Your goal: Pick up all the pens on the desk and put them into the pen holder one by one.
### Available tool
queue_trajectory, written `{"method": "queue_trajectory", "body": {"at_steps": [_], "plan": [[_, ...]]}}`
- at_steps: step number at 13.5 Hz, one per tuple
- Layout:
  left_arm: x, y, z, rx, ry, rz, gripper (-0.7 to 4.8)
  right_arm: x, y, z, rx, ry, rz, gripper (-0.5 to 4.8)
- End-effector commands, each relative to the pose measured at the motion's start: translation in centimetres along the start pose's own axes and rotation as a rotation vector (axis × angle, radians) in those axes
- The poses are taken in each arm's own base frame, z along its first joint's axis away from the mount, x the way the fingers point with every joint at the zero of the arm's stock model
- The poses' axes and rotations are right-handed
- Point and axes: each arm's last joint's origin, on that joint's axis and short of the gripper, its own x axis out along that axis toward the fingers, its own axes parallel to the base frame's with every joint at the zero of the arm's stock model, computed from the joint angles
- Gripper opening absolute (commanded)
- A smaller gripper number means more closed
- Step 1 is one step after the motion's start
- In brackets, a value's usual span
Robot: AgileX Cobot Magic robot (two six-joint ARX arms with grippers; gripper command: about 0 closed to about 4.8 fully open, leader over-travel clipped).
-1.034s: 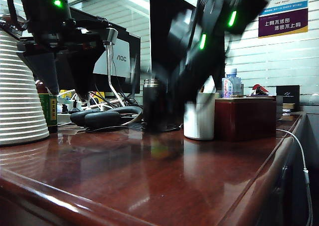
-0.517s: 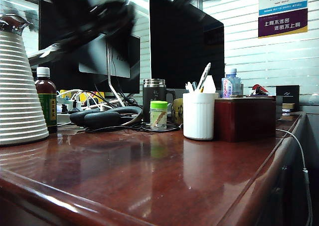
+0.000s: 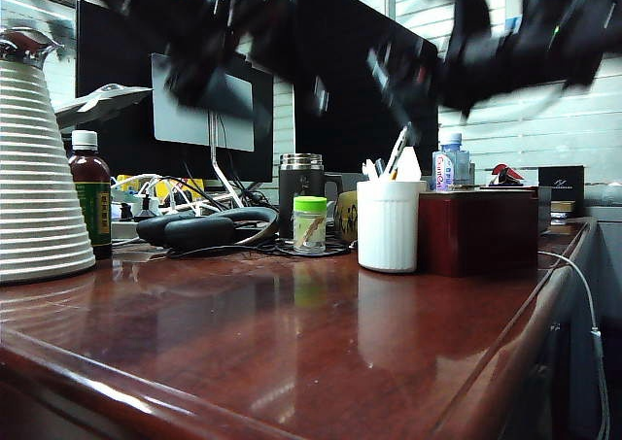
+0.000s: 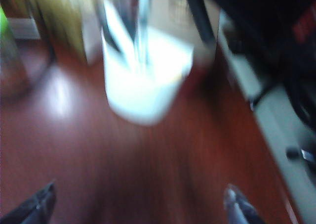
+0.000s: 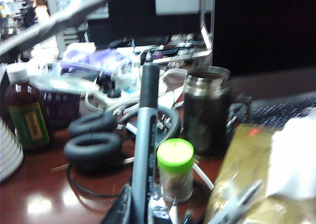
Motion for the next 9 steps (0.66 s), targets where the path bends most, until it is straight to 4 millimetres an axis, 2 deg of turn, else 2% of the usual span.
{"method": "queue_trajectory", "body": {"at_steps": [1,4,8,9], "plan": [[0.6,-0.1,-2.2,-0.022,0.053,-0.012,4.79,0.5,-0.4,-1.4,0.000,-0.019,-0.006,-0.01],[0.8,-0.1,-3.0,-0.029,0.070,-0.014,4.79,0.8,-0.8,-2.9,0.012,0.019,-0.015,-0.01],[0.8,-0.1,-2.9,-0.025,0.061,-0.013,4.79,0.9,-0.9,-3.4,0.016,0.034,-0.018,-0.01],[0.8,-0.1,-2.9,-0.022,0.061,-0.014,4.79,1.1,-0.9,-3.1,0.011,0.019,-0.016,0.44]]}}
